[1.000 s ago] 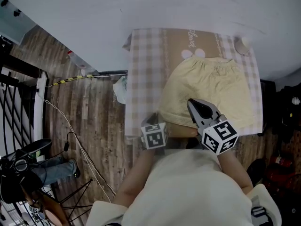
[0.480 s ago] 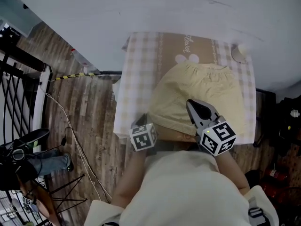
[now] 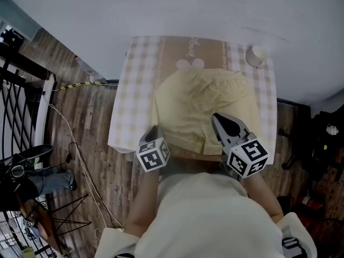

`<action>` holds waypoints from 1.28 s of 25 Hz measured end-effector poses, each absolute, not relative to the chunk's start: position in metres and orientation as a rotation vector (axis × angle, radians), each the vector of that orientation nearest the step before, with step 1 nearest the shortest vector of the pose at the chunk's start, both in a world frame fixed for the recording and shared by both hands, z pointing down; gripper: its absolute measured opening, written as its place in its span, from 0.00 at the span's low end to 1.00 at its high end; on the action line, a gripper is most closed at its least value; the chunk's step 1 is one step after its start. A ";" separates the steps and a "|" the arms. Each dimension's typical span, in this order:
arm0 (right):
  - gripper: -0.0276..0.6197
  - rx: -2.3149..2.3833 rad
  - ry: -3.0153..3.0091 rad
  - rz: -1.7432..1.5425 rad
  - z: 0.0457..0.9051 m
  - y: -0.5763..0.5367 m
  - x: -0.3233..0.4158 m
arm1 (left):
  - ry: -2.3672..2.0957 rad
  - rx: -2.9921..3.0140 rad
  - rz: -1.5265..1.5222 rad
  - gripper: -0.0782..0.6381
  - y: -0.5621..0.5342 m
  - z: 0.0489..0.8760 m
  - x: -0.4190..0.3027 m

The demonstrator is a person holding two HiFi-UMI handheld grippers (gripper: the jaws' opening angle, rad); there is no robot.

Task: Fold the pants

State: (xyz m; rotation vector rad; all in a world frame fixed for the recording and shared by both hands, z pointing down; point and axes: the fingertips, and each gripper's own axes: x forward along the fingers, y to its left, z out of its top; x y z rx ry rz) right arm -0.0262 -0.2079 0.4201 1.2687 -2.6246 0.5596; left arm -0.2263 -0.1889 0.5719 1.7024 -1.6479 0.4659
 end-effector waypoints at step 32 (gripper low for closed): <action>0.04 1.312 -2.620 0.629 0.428 -0.134 0.202 | -1.580 1.999 0.421 0.15 -0.179 0.502 0.062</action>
